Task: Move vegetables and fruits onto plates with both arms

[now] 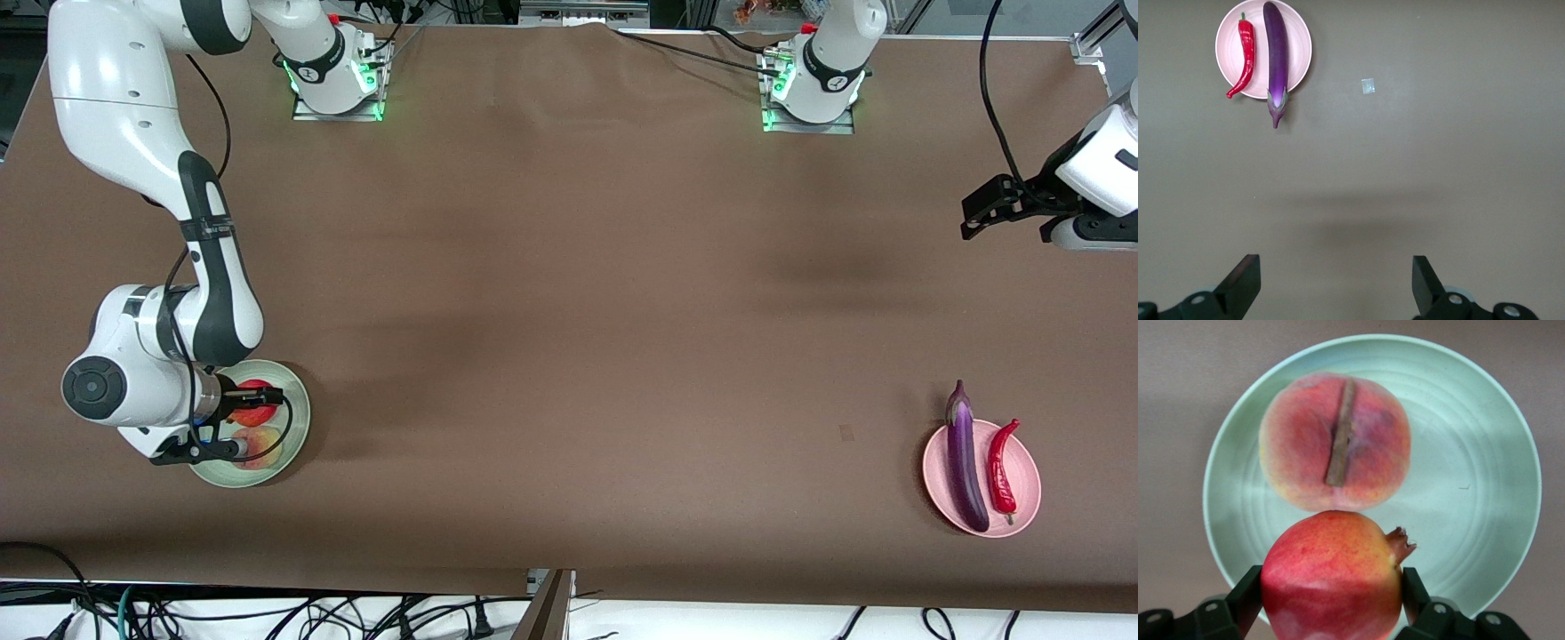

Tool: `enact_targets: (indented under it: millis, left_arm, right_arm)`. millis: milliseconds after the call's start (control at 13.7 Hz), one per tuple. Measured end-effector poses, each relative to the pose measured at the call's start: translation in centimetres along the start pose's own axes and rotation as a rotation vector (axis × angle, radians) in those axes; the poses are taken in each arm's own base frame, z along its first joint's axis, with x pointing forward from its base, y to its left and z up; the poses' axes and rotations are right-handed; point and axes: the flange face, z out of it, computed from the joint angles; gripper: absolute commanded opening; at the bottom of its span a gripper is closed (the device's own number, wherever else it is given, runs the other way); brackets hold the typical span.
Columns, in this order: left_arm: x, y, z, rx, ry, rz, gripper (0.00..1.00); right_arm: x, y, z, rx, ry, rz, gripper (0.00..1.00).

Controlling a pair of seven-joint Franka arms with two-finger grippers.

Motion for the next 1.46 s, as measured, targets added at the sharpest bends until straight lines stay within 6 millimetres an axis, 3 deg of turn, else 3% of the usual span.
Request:
enact_targets:
  millis: [73,293,439,585,878,1024,1244,1463]
  left_arm:
    - [0.2,0.0,0.5,0.000,-0.007,0.003,1.00]
    - [0.5,0.4,1.2,0.001,-0.018,0.010,1.00]
    - [0.4,0.6,1.2,0.001,-0.025,0.014,1.00]
    - [0.4,0.8,1.1,0.002,-0.022,0.018,1.00]
    - [0.5,0.9,0.9,0.002,-0.019,0.021,1.00]
    - [0.6,0.9,0.9,0.002,-0.019,0.021,1.00]
    - [0.6,0.7,1.0,0.001,-0.019,0.019,1.00]
    - [0.6,0.7,1.0,0.002,-0.019,0.019,1.00]
  right_arm:
    - [0.0,0.3,0.2,-0.001,0.006,0.002,1.00]
    - [0.1,0.9,-0.1,-0.002,0.019,0.008,1.00]
    - [0.3,1.0,-1.8,-0.003,0.043,0.009,1.00]
    - [0.1,1.2,-5.5,0.001,0.049,0.011,1.00]
    - [-2.2,0.9,-16.6,0.022,0.050,0.006,1.00]
    - [-3.5,0.6,-21.2,0.026,0.075,0.002,1.00]
    - [-5.9,0.2,-26.3,0.034,0.086,-0.004,1.00]
    - [-7.9,0.1,-29.4,0.040,0.084,-0.007,1.00]
